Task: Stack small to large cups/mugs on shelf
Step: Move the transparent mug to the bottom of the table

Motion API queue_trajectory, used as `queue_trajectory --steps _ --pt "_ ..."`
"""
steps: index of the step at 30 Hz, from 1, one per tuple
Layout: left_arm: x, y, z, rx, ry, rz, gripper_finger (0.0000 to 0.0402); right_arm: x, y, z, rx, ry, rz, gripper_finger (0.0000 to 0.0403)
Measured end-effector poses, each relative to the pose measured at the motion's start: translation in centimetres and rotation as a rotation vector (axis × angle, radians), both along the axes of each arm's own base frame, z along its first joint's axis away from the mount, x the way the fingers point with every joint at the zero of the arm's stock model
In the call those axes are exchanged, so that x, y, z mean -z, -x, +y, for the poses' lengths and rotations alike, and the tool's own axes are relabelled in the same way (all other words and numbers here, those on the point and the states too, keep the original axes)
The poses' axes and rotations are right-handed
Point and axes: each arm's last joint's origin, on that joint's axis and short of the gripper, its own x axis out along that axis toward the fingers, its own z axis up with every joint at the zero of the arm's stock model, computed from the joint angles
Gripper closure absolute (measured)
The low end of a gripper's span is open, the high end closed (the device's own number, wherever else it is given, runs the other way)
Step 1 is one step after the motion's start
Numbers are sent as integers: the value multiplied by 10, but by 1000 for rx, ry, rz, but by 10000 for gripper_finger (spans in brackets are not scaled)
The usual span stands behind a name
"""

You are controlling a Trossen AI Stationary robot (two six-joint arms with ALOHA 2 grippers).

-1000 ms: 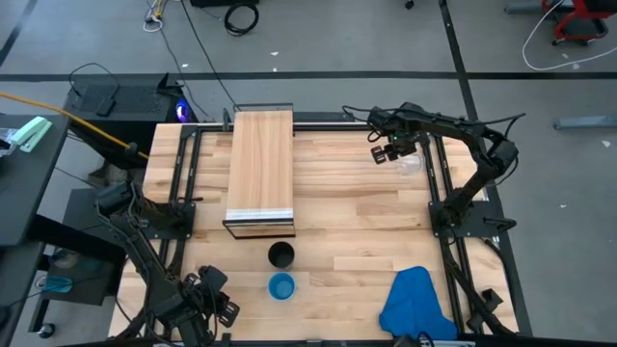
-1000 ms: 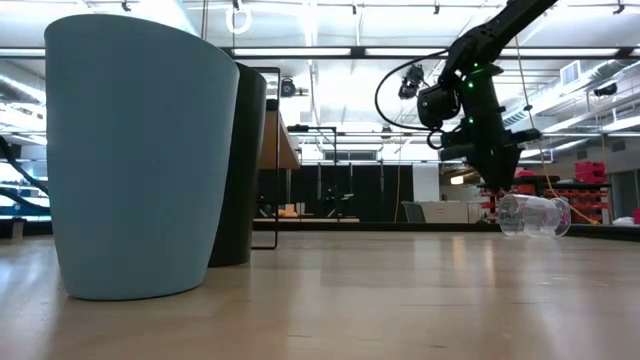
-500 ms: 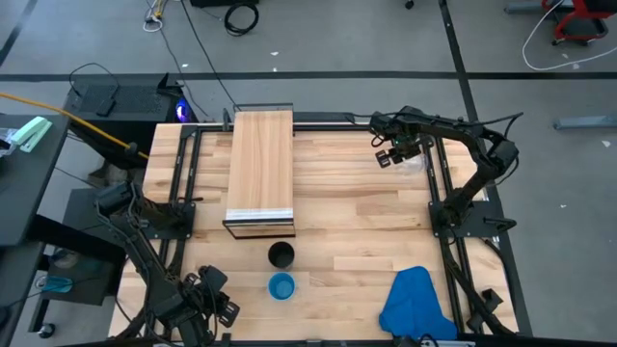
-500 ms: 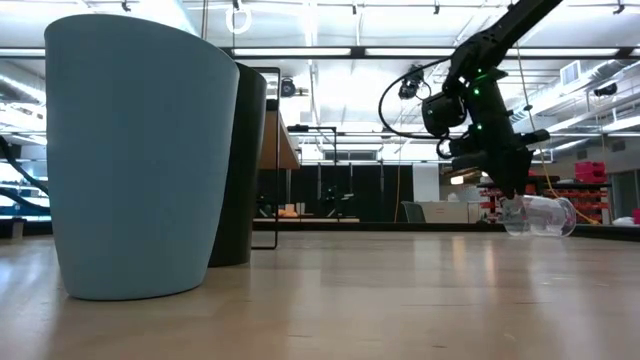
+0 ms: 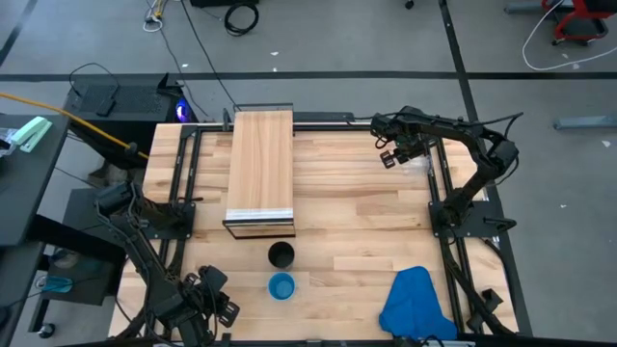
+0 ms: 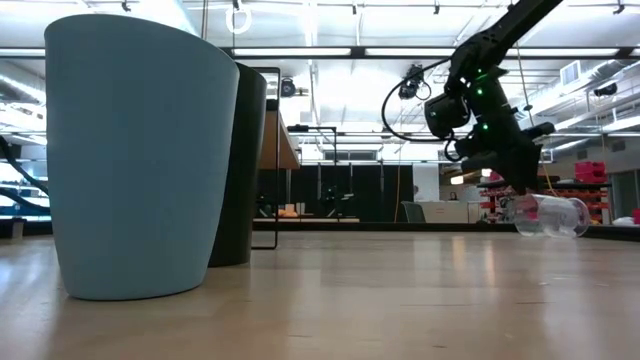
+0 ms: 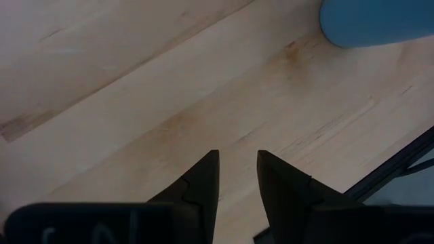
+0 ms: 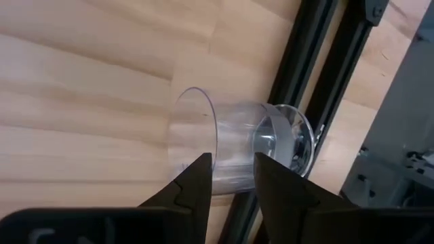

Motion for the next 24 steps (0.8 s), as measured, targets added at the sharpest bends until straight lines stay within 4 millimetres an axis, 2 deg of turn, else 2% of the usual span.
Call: queue_trajectory --steps 21,24 --pt "0 0 0 -2 2 0 294 0 2 -1 8 -10 11 287" --pt "0 0 0 -2 2 0 294 4 4 2 11 -23 17 287"
